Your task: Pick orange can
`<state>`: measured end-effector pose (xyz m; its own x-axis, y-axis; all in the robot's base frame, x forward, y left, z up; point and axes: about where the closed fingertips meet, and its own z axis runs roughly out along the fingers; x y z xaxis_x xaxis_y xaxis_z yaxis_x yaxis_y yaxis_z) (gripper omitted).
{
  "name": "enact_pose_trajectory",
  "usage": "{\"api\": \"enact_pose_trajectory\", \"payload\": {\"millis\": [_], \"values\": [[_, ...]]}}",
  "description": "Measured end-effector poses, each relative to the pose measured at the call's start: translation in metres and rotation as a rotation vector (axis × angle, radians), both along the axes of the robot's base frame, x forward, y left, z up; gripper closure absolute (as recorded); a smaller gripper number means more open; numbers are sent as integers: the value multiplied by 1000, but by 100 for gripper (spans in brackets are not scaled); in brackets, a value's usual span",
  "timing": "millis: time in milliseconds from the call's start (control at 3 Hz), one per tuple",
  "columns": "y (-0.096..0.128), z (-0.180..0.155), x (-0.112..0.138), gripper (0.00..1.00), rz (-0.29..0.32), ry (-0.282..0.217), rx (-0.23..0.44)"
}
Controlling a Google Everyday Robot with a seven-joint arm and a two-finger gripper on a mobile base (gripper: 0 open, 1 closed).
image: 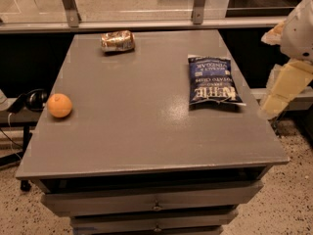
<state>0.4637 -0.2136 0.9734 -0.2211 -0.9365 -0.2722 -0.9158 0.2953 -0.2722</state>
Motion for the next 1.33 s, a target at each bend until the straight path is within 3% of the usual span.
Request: {"api": "enact_pose_trajectory", "payload": {"millis": [333,667,1000,1333], "values": [[15,-12,51,0,36,-82,113],[43,-18,118,0,97,-191,250],[91,-29,190,0,144,-278,380],[91,-29,190,0,144,-278,380]]}}
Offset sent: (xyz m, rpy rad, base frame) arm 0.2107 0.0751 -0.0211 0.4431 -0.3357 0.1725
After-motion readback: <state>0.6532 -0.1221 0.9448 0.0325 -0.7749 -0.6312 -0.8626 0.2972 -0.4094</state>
